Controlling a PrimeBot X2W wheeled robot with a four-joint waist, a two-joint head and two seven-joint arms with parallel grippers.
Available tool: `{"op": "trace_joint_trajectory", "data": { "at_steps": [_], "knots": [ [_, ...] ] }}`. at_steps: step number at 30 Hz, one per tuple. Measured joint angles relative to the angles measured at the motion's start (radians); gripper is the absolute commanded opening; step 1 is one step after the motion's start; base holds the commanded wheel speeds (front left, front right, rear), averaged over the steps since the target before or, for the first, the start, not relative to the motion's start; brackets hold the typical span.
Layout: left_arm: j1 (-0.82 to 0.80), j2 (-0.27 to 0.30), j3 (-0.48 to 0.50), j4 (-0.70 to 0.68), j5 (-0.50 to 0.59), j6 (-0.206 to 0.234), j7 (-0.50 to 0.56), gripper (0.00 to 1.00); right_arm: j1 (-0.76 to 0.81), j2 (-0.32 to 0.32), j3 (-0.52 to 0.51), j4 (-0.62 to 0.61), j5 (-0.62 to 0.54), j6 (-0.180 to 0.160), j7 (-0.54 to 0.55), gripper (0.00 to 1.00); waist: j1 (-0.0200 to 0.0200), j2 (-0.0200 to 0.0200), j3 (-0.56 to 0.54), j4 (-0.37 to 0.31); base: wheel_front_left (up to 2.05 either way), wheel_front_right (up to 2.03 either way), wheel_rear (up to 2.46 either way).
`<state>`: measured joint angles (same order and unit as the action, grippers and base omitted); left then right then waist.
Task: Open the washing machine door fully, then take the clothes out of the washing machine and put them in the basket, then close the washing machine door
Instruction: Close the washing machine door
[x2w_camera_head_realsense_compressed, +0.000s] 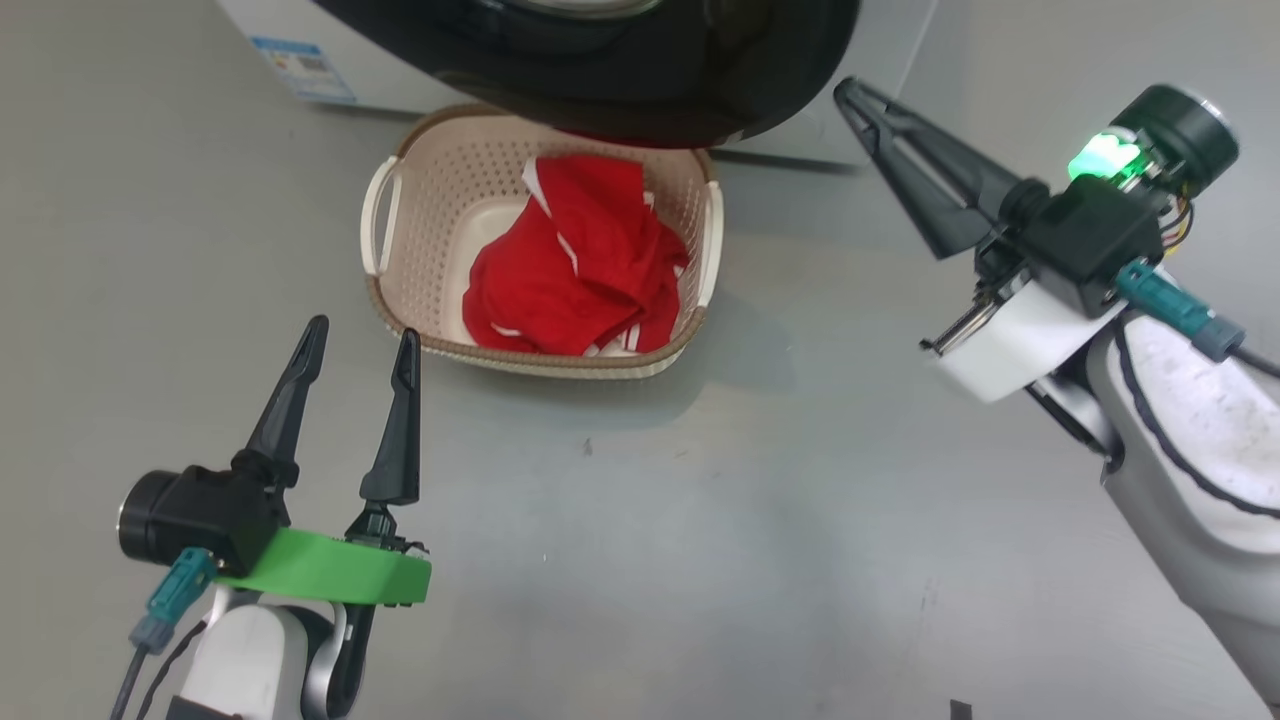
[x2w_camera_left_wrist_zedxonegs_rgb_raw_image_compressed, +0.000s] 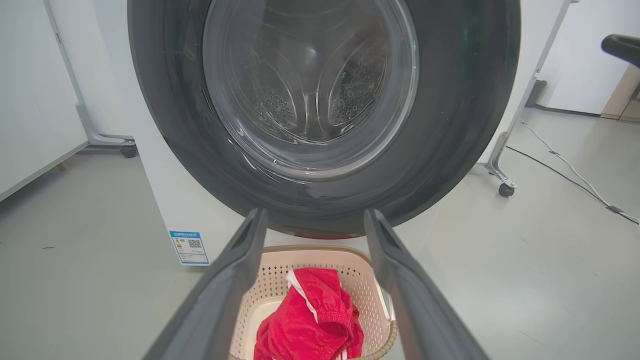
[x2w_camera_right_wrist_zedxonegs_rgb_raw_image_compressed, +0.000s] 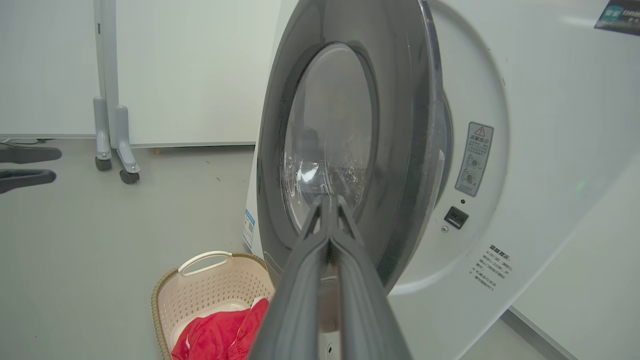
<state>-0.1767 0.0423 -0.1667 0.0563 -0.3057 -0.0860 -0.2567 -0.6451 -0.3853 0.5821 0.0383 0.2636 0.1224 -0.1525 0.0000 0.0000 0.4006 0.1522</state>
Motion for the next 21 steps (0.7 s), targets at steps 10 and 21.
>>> {"op": "trace_joint_trajectory", "data": {
  "at_steps": [10, 21],
  "knots": [
    [-0.029, -0.005, -0.002, -0.004, -0.002, 0.0, 0.0, 1.0, -0.151, -0.065, -0.01, 0.059, 0.051, 0.0, 0.024, 0.0, 0.0, 0.0, 0.11, 0.072, 0.0, 0.0, 0.0],
    [-0.071, -0.01, -0.016, -0.005, -0.041, 0.003, 0.0, 1.0, -0.251, -0.094, -0.029, 0.131, 0.091, 0.008, 0.024, 0.0, 0.0, 0.0, 0.191, 0.148, 0.0, 0.0, 0.0]
  ]
}}
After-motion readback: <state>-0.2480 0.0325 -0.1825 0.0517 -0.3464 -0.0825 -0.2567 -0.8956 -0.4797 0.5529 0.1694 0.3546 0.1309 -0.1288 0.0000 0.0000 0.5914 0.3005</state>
